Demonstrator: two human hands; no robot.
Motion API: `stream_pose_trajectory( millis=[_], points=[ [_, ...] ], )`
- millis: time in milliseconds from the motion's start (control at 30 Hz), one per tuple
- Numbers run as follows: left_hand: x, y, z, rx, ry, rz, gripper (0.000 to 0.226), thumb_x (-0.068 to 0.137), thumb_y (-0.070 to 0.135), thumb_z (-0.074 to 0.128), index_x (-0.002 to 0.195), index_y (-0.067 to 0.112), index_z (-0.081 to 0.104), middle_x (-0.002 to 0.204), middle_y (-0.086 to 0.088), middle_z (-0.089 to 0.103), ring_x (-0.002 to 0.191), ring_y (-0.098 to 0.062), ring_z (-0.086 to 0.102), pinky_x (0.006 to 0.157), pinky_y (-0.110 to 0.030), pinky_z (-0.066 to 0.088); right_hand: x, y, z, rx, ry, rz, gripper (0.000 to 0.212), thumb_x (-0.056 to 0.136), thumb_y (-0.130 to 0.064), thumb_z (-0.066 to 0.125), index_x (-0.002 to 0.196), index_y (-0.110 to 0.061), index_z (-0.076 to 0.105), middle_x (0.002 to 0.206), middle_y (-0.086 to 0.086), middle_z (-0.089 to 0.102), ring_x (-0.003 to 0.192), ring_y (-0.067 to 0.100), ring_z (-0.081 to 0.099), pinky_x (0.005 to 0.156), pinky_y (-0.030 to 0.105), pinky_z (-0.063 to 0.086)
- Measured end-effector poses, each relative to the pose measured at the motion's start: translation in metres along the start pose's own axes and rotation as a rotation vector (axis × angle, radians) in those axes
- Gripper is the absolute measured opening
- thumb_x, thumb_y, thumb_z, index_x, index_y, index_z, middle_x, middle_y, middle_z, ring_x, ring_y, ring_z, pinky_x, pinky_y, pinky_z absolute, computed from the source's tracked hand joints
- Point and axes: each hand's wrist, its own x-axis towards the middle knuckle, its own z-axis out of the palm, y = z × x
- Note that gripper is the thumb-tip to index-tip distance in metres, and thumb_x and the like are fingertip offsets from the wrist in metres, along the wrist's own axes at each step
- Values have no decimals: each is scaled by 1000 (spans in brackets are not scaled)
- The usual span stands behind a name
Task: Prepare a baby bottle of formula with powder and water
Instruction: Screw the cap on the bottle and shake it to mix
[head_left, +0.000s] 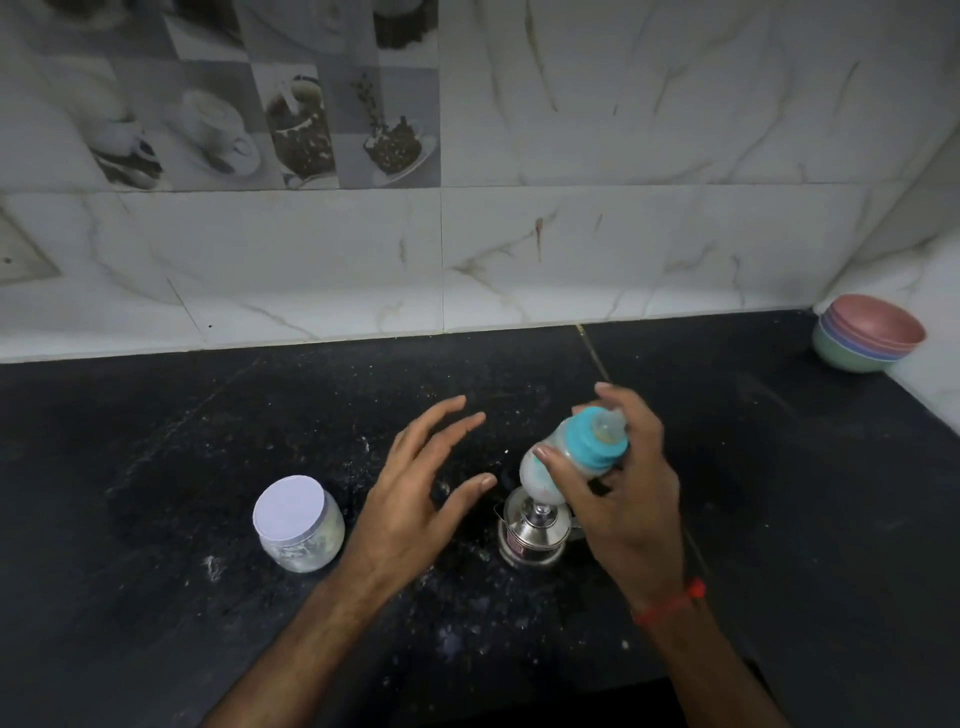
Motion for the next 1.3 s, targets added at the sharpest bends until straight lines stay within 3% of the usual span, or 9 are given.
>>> stream_pose_trajectory(
  millis=[167,333,533,633,800,933,1133,1233,1300],
  points=[
    [-2,-3,4,42,88,-24,49,98,43,67,145,34,58,155,24,45,146,-6,43,116,-23,37,6,-34,-17,164,292,-312,85,74,-1,88,132,-47,48,130,-19,58,110,15,70,88,38,62],
    [2,6,0,44,117,-28,56,100,37,67,152,33,48,154,16,49,144,-2,45,116,-25,39,-6,-10,1,6,-12,-57,67,80,-32,84,138,-34,50,133,-26,55,117,8,64,90,41,61],
    [4,2,-5,23,166,-70,62,98,28,71,154,29,46,149,16,53,138,3,50,113,-22,45,-1,-21,3,113,179,-165,68,73,-6,91,127,-24,54,122,-3,64,107,22,70,88,45,62],
    [3,4,-5,46,132,-56,59,100,34,68,154,31,45,152,13,52,139,-4,51,111,-31,48,-3,-8,11,-26,-23,-9,72,80,-26,87,139,-36,48,128,-9,62,113,10,65,90,44,61],
    [-1,0,-8,46,145,-71,57,101,36,67,154,30,46,150,13,55,137,-2,52,108,-34,52,3,-30,-8,100,239,-278,86,74,-2,86,136,-44,45,132,-24,55,115,18,65,96,41,59],
    [-4,1,-9,48,130,-63,57,101,34,68,153,31,47,148,14,56,136,1,52,106,-32,53,0,-17,5,-30,42,-63,71,79,-23,85,138,-32,47,132,-10,60,116,7,64,93,40,60],
    [-4,-3,-11,58,126,-55,55,101,33,67,153,30,48,146,13,58,135,0,54,106,-40,55,4,-29,1,-4,244,-231,62,70,5,87,122,6,54,129,-12,58,116,-5,59,99,19,53],
    [-3,0,-11,71,117,-40,55,101,38,64,153,31,47,147,14,57,136,0,53,109,-41,53,-4,-17,13,-5,-13,-2,72,80,-23,85,141,-26,47,131,-7,61,120,6,61,99,36,57],
    [-2,-2,-12,69,113,-31,56,100,38,63,153,30,47,147,12,58,137,-3,54,109,-45,53,-6,-23,15,59,89,-42,71,81,-24,83,140,-26,43,133,-18,57,118,12,64,95,39,60]
  ],
)
